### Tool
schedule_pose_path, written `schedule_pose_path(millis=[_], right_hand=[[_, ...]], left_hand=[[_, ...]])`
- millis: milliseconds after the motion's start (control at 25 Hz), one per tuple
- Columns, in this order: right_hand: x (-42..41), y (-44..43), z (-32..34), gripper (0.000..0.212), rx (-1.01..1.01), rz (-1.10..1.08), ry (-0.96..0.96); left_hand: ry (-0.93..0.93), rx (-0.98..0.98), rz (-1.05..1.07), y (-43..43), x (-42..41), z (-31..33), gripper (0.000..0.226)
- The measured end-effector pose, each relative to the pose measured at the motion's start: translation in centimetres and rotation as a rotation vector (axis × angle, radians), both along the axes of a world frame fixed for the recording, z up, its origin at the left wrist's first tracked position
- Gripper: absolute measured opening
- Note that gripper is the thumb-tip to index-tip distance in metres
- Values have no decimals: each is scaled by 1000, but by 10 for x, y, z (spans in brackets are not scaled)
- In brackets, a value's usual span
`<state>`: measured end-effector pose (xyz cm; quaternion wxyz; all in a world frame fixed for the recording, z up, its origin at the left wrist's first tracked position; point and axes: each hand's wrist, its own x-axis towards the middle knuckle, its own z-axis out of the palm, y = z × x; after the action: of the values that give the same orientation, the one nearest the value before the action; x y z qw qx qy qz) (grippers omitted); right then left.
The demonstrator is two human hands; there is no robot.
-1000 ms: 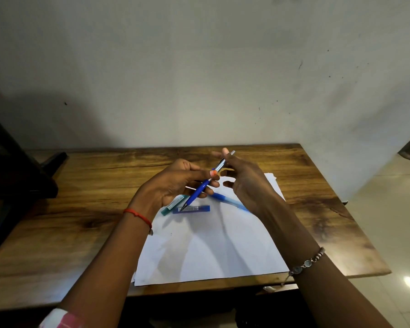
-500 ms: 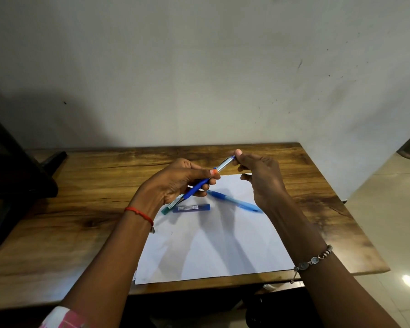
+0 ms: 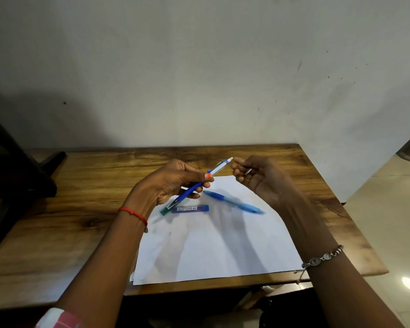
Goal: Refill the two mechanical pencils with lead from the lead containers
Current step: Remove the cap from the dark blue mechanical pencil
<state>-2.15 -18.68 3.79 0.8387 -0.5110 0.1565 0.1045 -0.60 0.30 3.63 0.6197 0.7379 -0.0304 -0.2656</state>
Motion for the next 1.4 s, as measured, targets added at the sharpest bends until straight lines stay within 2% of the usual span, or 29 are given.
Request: schedule_pose_path(millis=[120, 360, 800, 1000, 1080, 1240, 1320, 1400], right_hand=[[1, 0, -1, 12, -98, 63, -56], [3, -1, -4, 10, -238, 30, -125], [1, -3, -7, 15, -279, -51, -198], [5, -30, -6, 19, -230, -201, -214], [3, -34, -6, 17, -167, -188, -141], [9, -35, -15, 13, -30, -177, 40], [14, -39, -21, 15, -65, -177, 81], [19, -45, -25, 19, -238, -165, 78]], left_hand=[[-9, 30, -7, 0, 0, -1, 11], [1, 40, -28, -1, 0, 0, 12], [3, -5, -47, -9, -2, 0, 14], [13, 15, -18, -3, 3, -3, 12], [-59, 67, -9, -5, 4, -5, 13], [-329, 262, -28, -28, 22, -14, 16], [-452, 371, -53, -39, 35, -21, 20], [-536, 471, -100, -48, 46, -28, 23]])
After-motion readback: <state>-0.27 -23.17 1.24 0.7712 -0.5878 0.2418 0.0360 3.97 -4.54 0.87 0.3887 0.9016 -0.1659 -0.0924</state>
